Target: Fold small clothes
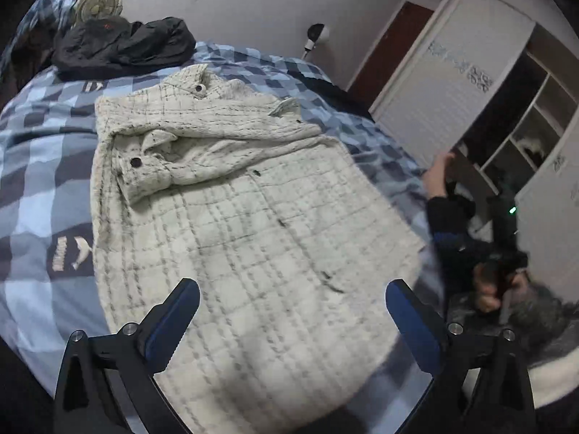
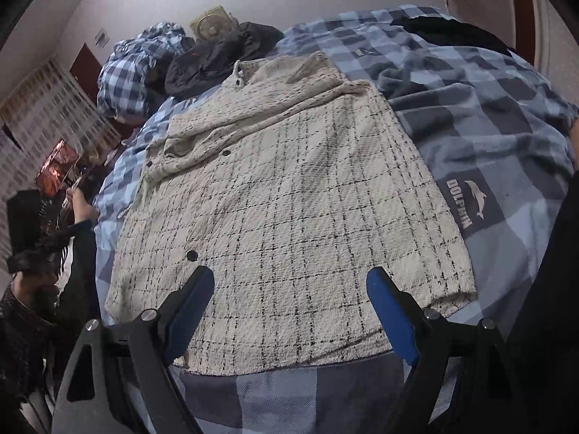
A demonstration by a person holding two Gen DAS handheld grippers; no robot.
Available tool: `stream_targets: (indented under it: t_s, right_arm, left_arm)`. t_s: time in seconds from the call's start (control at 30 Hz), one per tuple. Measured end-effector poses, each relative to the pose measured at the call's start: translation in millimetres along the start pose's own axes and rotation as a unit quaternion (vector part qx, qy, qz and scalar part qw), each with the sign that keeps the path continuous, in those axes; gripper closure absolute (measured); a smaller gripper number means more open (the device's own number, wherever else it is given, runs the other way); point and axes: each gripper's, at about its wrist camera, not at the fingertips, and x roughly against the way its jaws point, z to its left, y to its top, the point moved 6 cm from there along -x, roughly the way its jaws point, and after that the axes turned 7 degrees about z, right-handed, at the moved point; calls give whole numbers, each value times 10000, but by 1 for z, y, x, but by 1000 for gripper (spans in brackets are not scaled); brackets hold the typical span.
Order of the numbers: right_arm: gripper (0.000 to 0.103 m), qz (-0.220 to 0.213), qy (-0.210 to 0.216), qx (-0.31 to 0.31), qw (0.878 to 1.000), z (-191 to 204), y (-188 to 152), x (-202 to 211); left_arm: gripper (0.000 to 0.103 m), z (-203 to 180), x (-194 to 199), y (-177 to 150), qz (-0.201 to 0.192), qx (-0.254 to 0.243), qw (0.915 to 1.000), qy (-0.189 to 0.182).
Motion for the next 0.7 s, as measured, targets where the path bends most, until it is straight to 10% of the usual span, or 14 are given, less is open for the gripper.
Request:
stream_targets:
  t_s: [0.2, 0.53, 0.6, 0.67, 0.7]
  right_arm:
    - [19, -40, -127, -236, 9996, -10, -1, 2]
    - [19, 362, -1466, -493, 9873, -87, 25, 7]
    - [19, 682, -1368, -776, 9852, -108, 24, 0]
    - [19, 967, -893, -1292, 9828, -124, 16, -11]
    - [19, 1124, -778, -1462, 9798, -129, 13, -17]
  left_arm:
    - [0, -3, -25, -46, 1140, 349, 9893, 842]
    - [0, 21, -53, -105, 2103, 1657, 9621, 510]
    - [1, 42, -48, -118, 2473, 1966, 9390, 1359]
    - [1, 68, -35, -125, 2939, 2014, 8905, 2829]
    - [1, 73, -31, -126, 2932, 2047, 8844, 2998]
